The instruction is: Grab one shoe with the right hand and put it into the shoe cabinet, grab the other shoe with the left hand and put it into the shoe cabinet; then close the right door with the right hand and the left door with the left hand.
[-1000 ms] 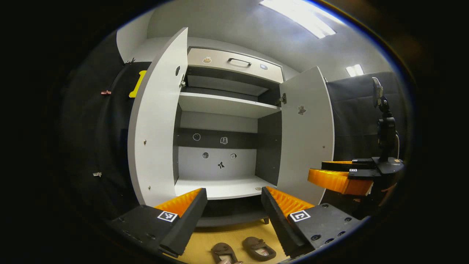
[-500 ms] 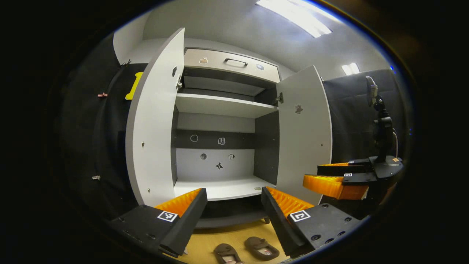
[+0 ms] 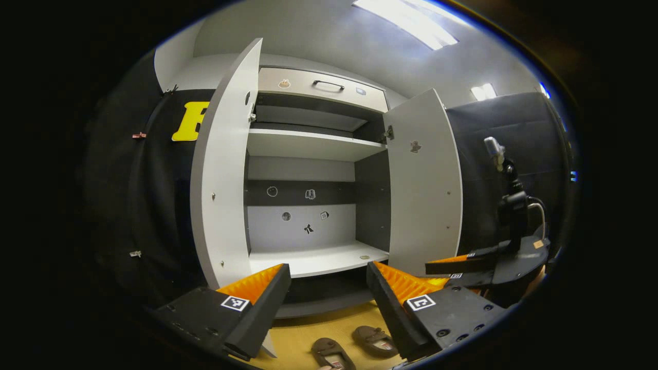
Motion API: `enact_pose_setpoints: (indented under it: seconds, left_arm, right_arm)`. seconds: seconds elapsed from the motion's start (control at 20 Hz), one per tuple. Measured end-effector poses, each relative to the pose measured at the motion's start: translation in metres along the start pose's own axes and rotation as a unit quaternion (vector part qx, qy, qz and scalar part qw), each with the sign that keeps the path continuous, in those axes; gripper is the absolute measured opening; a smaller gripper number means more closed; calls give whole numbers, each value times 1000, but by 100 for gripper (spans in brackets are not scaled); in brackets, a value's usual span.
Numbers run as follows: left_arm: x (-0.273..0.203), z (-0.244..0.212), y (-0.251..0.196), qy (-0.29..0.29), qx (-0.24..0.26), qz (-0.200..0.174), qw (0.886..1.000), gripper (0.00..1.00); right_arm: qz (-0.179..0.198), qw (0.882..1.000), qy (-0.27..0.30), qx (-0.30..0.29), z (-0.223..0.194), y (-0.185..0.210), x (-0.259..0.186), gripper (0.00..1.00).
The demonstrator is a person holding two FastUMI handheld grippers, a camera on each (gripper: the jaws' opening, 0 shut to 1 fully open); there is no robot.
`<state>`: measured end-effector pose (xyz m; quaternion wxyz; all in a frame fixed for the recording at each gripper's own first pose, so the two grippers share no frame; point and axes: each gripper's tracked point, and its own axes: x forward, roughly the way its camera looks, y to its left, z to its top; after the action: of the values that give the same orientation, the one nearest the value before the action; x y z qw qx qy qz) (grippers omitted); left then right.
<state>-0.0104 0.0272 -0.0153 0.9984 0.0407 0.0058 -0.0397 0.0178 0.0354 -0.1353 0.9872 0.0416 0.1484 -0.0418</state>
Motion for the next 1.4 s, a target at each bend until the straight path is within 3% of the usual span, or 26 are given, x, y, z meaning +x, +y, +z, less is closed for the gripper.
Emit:
enact_pose_setpoints:
  seconds: [0.35,0.5,0.7,0.75,1.1,1.15,1.2,1.4]
  left_arm:
    - [-4,-9,6,7,-9,-23,1000,94]
    - [-2,-10,13,4,-26,-12,1000,95]
    - [6,-10,21,-5,-35,8,999,95]
    - [8,-10,21,-7,-35,11,999,95]
    - [19,-27,16,13,-24,14,1000,95]
    - [19,-30,17,19,-23,15,999,95]
    - [19,-35,18,25,-22,16,999,95]
    - [19,-43,22,37,-22,21,999,95]
  right_arm:
    - [-17,993,117,-5,-127,12,35,80]
    - [-21,985,172,-8,-186,7,51,69]
    - [-21,972,235,-5,-253,-5,65,68]
    - [-21,971,240,-4,-263,-8,69,58]
    - [-36,958,286,-7,-329,-28,101,56]
    - [-35,957,289,-6,-334,-28,104,41]
    - [-34,956,292,-7,-338,-29,107,38]
    - [-31,954,297,-26,-346,-27,116,38]
